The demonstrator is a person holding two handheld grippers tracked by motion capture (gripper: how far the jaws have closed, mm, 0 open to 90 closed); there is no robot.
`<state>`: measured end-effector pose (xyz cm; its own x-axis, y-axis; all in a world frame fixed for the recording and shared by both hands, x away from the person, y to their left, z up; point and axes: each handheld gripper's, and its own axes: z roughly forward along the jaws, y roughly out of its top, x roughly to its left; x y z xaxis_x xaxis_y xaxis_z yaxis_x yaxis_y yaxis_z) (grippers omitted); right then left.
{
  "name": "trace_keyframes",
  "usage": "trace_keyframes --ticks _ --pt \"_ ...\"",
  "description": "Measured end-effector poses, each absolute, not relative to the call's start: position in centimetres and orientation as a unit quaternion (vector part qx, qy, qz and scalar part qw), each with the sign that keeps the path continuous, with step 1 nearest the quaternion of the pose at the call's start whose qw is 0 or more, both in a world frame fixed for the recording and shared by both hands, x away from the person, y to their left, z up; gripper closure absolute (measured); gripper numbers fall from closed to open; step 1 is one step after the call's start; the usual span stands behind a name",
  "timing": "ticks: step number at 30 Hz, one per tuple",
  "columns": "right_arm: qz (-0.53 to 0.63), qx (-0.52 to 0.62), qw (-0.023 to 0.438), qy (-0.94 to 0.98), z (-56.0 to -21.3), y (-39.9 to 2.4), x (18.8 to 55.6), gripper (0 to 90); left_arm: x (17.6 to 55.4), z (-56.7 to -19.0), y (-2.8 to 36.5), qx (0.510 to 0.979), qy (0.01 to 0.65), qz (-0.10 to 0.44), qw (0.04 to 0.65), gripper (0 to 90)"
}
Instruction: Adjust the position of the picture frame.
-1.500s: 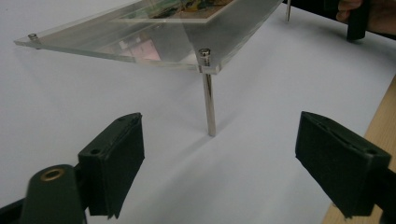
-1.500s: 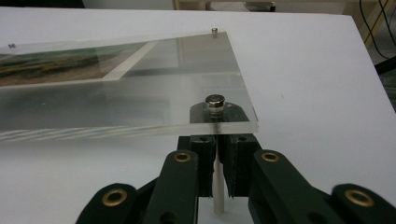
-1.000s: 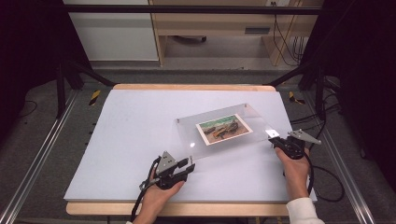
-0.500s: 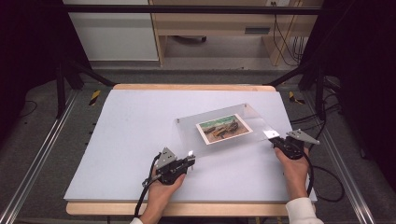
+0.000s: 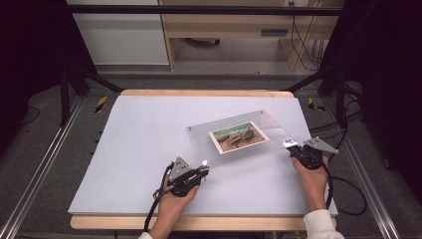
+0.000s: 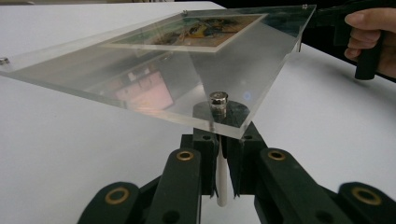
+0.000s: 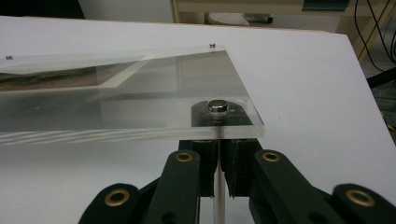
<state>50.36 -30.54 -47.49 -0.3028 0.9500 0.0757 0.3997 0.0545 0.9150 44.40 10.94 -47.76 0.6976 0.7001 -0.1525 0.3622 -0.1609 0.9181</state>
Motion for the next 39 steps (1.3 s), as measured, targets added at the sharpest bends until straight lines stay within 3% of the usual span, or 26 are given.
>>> trace_keyframes --ticks 10,19,39 --pt "0.463 0.517 0.289 0.659 -47.7 -30.7 50.6 80.0 45.1 -48.0 10.7 0.749 0.358 0.138 0.54 83.3" --pt "0.475 0.504 0.296 0.658 -47.0 -30.2 50.5 84.3 45.1 -46.7 11.5 0.743 0.359 0.145 0.546 83.4" --pt "0.498 0.47 0.3 0.665 -43.8 -23.3 50.0 84.5 45.4 -43.0 18.7 0.702 0.389 0.195 0.563 81.5"
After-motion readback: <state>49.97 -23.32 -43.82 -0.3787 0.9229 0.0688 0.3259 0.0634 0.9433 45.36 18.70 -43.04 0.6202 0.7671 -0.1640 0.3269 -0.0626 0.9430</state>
